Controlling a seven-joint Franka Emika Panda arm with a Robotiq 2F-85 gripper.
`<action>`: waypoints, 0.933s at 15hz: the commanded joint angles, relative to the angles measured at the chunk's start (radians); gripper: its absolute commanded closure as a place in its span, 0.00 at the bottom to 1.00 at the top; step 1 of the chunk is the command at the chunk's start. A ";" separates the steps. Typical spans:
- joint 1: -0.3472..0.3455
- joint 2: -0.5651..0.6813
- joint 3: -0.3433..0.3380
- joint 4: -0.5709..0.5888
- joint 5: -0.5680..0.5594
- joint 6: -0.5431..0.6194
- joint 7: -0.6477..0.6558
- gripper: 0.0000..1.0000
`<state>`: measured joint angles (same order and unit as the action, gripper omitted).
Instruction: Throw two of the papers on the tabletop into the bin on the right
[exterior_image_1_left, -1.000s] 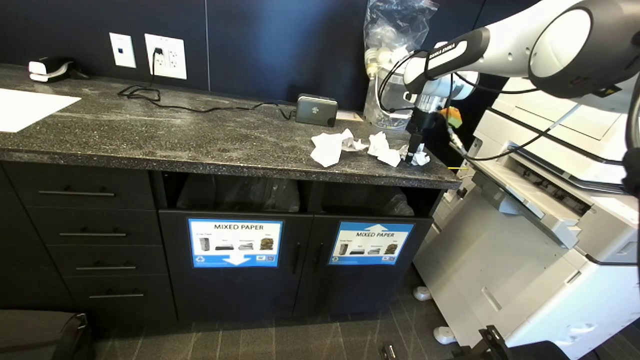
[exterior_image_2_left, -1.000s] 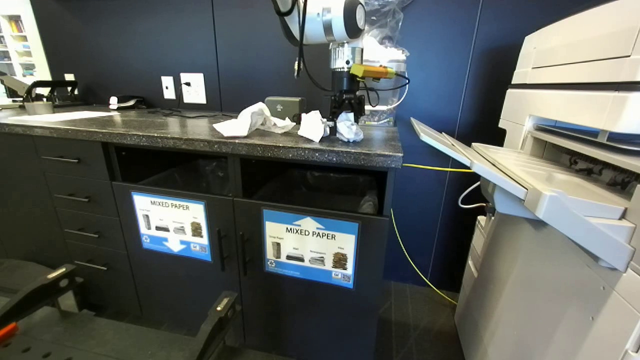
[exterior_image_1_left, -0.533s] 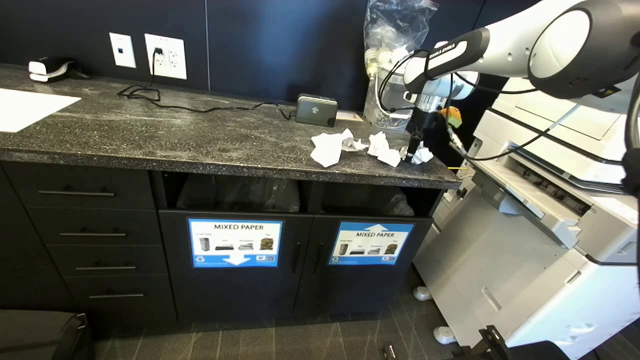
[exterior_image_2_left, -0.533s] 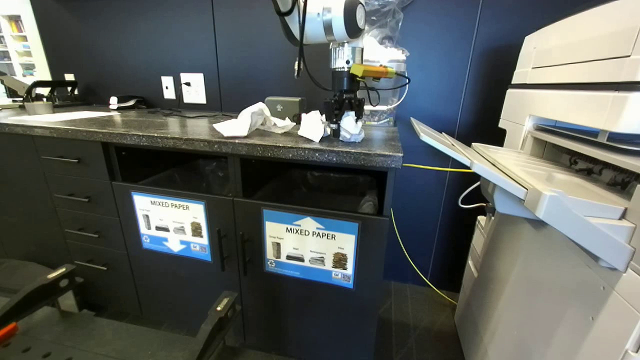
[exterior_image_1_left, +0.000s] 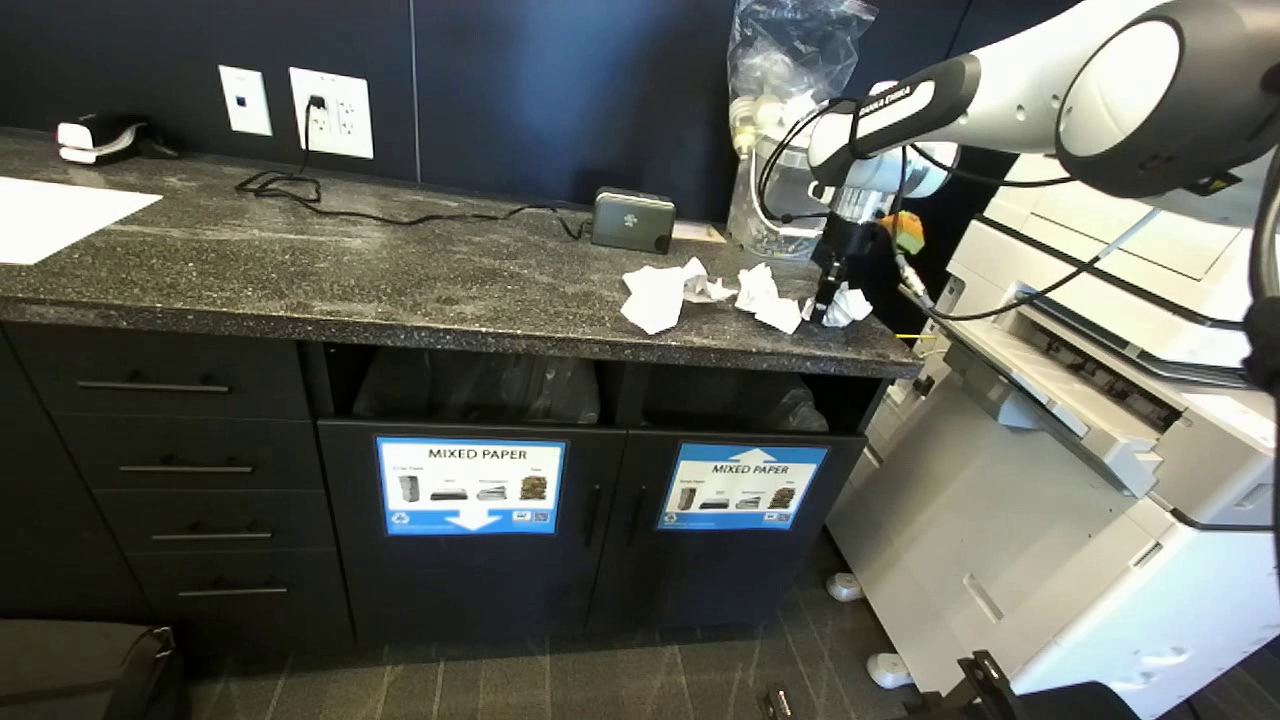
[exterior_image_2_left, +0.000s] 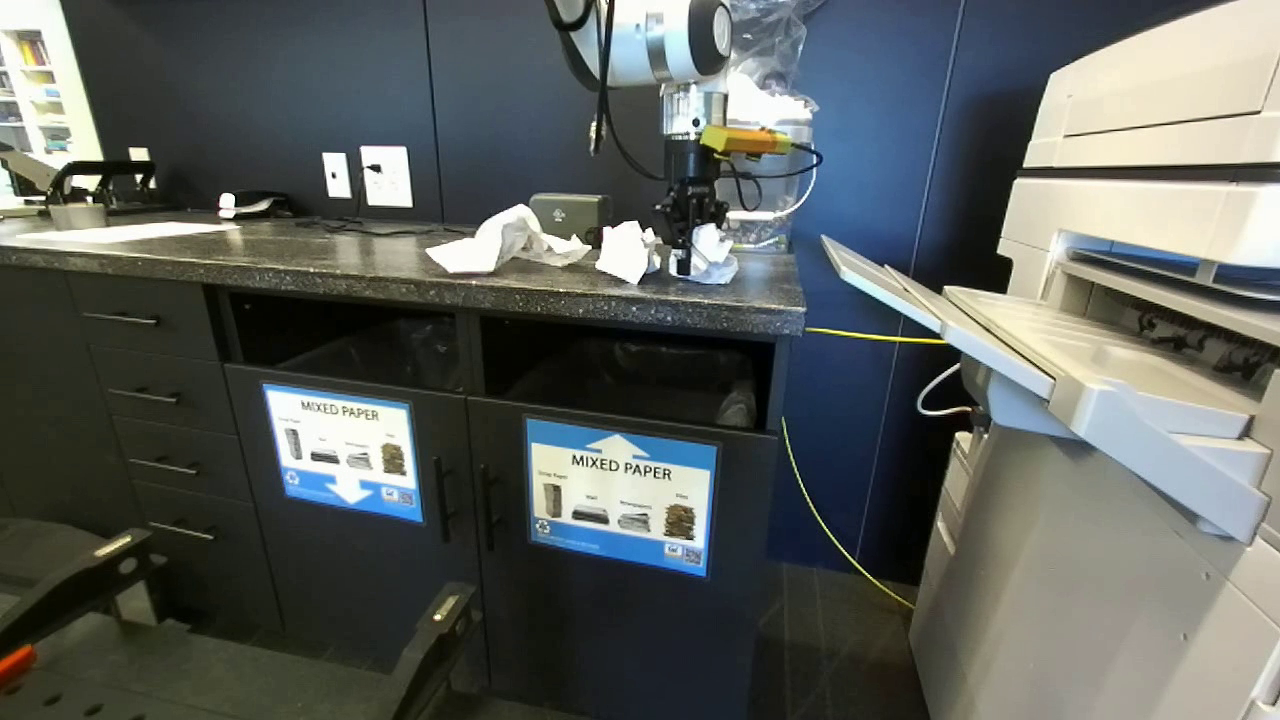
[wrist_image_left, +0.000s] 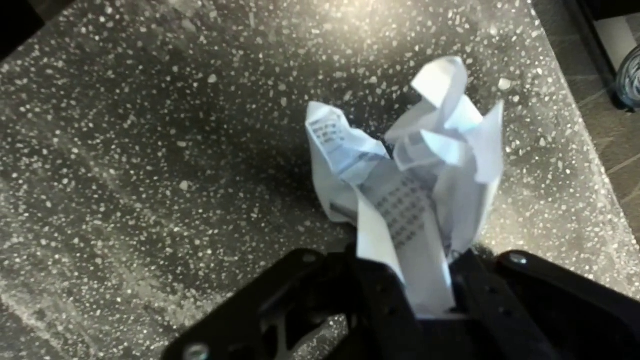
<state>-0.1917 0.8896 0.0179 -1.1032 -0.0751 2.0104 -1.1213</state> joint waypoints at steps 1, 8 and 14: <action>0.011 0.005 -0.014 0.031 -0.016 -0.031 0.025 0.87; 0.028 -0.120 -0.030 -0.102 -0.030 -0.138 0.134 0.88; 0.089 -0.310 0.008 -0.394 0.007 -0.010 0.393 0.88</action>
<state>-0.1410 0.7101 0.0144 -1.3028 -0.0846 1.9058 -0.8551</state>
